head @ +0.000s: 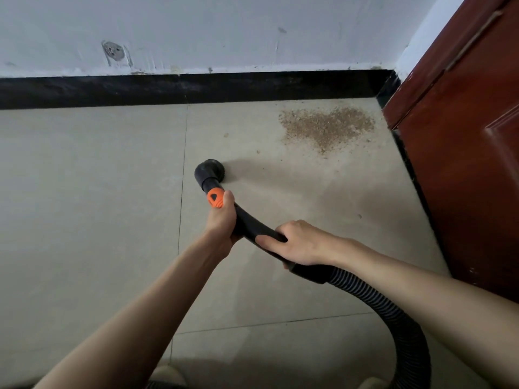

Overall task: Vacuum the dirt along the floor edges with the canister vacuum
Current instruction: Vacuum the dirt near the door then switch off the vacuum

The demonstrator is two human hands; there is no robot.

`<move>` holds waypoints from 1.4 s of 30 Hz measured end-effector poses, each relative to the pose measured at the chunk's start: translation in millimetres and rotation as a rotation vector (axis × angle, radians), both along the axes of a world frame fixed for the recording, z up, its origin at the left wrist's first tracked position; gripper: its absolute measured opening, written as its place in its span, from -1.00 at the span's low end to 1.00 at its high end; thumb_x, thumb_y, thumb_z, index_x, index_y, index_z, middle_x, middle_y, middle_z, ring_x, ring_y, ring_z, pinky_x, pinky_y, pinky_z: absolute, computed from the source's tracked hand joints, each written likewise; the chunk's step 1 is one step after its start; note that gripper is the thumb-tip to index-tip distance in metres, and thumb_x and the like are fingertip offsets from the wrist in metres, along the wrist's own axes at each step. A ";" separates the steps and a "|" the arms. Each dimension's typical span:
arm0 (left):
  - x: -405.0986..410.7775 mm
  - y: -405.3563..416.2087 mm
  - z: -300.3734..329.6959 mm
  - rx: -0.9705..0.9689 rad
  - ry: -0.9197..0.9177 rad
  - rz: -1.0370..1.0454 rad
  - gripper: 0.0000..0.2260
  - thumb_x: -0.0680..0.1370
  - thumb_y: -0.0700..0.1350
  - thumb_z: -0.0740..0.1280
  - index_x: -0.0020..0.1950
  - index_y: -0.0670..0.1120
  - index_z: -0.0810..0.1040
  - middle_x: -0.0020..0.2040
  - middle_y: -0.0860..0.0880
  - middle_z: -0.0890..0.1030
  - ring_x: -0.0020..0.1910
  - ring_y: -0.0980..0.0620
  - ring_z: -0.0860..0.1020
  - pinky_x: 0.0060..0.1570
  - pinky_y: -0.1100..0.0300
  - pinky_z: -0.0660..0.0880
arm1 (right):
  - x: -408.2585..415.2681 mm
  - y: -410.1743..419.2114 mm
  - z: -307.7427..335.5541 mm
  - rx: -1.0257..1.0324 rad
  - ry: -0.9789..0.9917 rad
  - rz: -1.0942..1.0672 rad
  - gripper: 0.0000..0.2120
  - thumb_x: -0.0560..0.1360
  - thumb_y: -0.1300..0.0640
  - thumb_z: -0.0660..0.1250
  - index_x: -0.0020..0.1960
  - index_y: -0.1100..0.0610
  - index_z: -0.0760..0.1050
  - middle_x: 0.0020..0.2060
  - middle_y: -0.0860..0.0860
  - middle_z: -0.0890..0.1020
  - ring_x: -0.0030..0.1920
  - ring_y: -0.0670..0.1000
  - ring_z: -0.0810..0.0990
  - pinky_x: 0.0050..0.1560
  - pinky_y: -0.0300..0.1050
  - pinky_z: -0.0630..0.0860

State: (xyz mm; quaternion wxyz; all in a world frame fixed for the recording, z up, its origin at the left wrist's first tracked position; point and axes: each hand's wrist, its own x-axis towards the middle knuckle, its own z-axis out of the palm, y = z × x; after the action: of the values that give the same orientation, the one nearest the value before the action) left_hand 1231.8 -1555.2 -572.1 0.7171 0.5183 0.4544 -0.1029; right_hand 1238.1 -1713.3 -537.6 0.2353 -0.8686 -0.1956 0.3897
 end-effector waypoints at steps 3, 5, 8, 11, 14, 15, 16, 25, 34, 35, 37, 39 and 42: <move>-1.1 -7.6 4.6 -0.023 -0.004 -0.014 -0.77 0.62 0.04 0.15 0.00 -0.13 0.35 -0.15 -0.08 0.41 -0.17 -0.02 0.48 -0.28 0.10 0.49 | -0.5 -7.4 3.8 -0.009 0.001 -0.009 -0.39 0.54 -0.34 0.13 -0.13 0.22 0.56 -0.33 0.03 0.70 -0.23 0.00 0.67 -0.13 -0.14 0.55; 5.3 -19.2 8.9 -0.047 0.000 -0.050 -0.76 0.63 0.04 0.14 0.03 -0.15 0.34 -0.17 -0.08 0.40 -0.20 -0.02 0.47 -0.30 0.10 0.49 | 1.0 -17.4 6.9 -0.025 -0.010 -0.035 -0.41 0.53 -0.35 0.12 -0.19 0.17 0.55 -0.37 0.01 0.69 -0.25 -0.03 0.66 -0.16 -0.18 0.54; 23.5 -42.8 16.7 -0.103 -0.018 -0.147 -0.77 0.64 0.04 0.14 0.07 -0.13 0.31 -0.20 -0.07 0.39 -0.25 0.00 0.46 -0.32 0.11 0.46 | 6.0 -37.9 9.7 -0.059 -0.051 -0.104 -0.42 0.54 -0.35 0.12 -0.28 0.13 0.51 -0.45 -0.02 0.66 -0.27 -0.03 0.66 -0.15 -0.14 0.55; 43.4 -65.6 23.8 -0.142 -0.030 -0.265 -0.75 0.64 0.05 0.12 0.08 -0.13 0.29 -0.22 -0.08 0.38 -0.26 0.00 0.45 -0.31 0.12 0.46 | 13.4 -57.0 9.3 -0.082 -0.090 -0.187 -0.40 0.53 -0.37 0.09 -0.30 0.13 0.50 -0.42 0.00 0.65 -0.24 0.01 0.66 -0.09 -0.09 0.56; 53.9 -79.5 22.9 -0.144 -0.042 -0.303 -0.73 0.64 0.07 0.12 0.07 -0.15 0.31 -0.21 -0.08 0.40 -0.25 0.00 0.47 -0.32 0.13 0.46 | 16.3 -66.8 6.9 -0.096 -0.122 -0.220 -0.39 0.53 -0.36 0.08 -0.30 0.14 0.50 -0.39 0.03 0.66 -0.19 0.05 0.66 0.01 -0.02 0.57; 54.4 -80.4 21.9 -0.138 -0.045 -0.297 -0.74 0.64 0.07 0.12 0.03 -0.14 0.33 -0.21 -0.08 0.40 -0.25 0.00 0.46 -0.32 0.14 0.46 | 16.3 -66.9 7.1 -0.091 -0.123 -0.220 -0.40 0.53 -0.35 0.08 -0.30 0.14 0.50 -0.40 0.02 0.65 -0.20 0.05 0.65 0.00 -0.03 0.56; 52.2 -78.6 20.1 -0.127 -0.046 -0.274 -0.75 0.64 0.07 0.13 0.00 -0.13 0.33 -0.21 -0.07 0.39 -0.25 0.00 0.46 -0.32 0.14 0.46 | 15.9 -65.3 8.3 -0.083 -0.112 -0.215 -0.39 0.52 -0.36 0.08 -0.30 0.14 0.51 -0.42 0.01 0.65 -0.21 0.04 0.66 -0.02 -0.06 0.56; -18.7 -31.6 4.3 -0.014 -0.022 0.036 -0.81 0.62 0.04 0.15 0.04 -0.09 0.34 -0.15 -0.06 0.39 -0.17 0.00 0.47 -0.27 0.11 0.49 | -12.2 -27.1 15.4 -0.081 0.000 0.035 -0.38 0.52 -0.38 0.11 -0.15 0.19 0.53 -0.26 0.07 0.69 -0.18 0.05 0.66 -0.06 -0.05 0.59; 6.9 -91.6 23.4 -0.134 -0.042 -0.197 -0.76 0.64 0.05 0.12 0.13 -0.11 0.29 -0.19 -0.07 0.39 -0.24 0.00 0.47 -0.33 0.11 0.47 | -13.5 -77.4 35.4 -0.139 -0.036 -0.117 -0.36 0.56 -0.33 0.11 -0.17 0.25 0.57 -0.25 0.11 0.69 -0.16 0.09 0.66 0.04 0.01 0.58; 11.3 -100.1 25.1 -0.138 -0.046 -0.214 -0.73 0.64 0.06 0.12 0.18 -0.11 0.30 -0.17 -0.07 0.40 -0.22 -0.01 0.48 -0.31 0.10 0.49 | -13.0 -84.8 38.1 -0.122 -0.008 -0.159 -0.39 0.57 -0.31 0.11 -0.22 0.21 0.56 -0.30 0.09 0.69 -0.20 0.05 0.66 0.02 -0.02 0.56; 14.4 -112.0 21.3 -0.129 -0.047 -0.205 -0.65 0.62 0.09 0.14 0.27 -0.13 0.33 -0.08 -0.10 0.42 -0.11 -0.06 0.49 -0.15 0.05 0.53 | -14.4 -96.1 41.8 -0.062 0.065 -0.222 -0.42 0.58 -0.28 0.11 -0.32 0.16 0.51 -0.36 0.08 0.70 -0.33 -0.04 0.64 -0.04 -0.07 0.55; 6.6 -114.4 15.1 -0.122 -0.041 -0.154 -0.62 0.61 0.11 0.17 0.25 -0.15 0.35 -0.08 -0.10 0.44 -0.10 -0.06 0.50 -0.09 0.05 0.53 | -19.3 -98.5 42.0 -0.049 0.101 -0.213 -0.42 0.58 -0.28 0.11 -0.35 0.15 0.50 -0.38 0.08 0.69 -0.41 -0.10 0.61 -0.12 -0.12 0.54; -1.6 -105.7 9.4 -0.134 -0.044 -0.085 -0.67 0.60 0.10 0.19 0.16 -0.15 0.35 -0.15 -0.07 0.45 -0.18 -0.02 0.51 -0.20 0.10 0.53 | -19.8 -90.1 34.6 -0.104 0.058 -0.139 -0.40 0.58 -0.31 0.09 -0.30 0.16 0.54 -0.47 -0.03 0.64 -0.34 -0.11 0.60 -0.23 -0.25 0.47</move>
State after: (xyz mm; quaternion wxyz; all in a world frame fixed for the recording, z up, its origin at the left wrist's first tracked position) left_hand 1230.2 -1660.9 -562.7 0.7550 0.4903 0.4079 -0.1521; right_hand 1218.4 -1803.4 -503.1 0.2218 -0.8795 -0.1075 0.4071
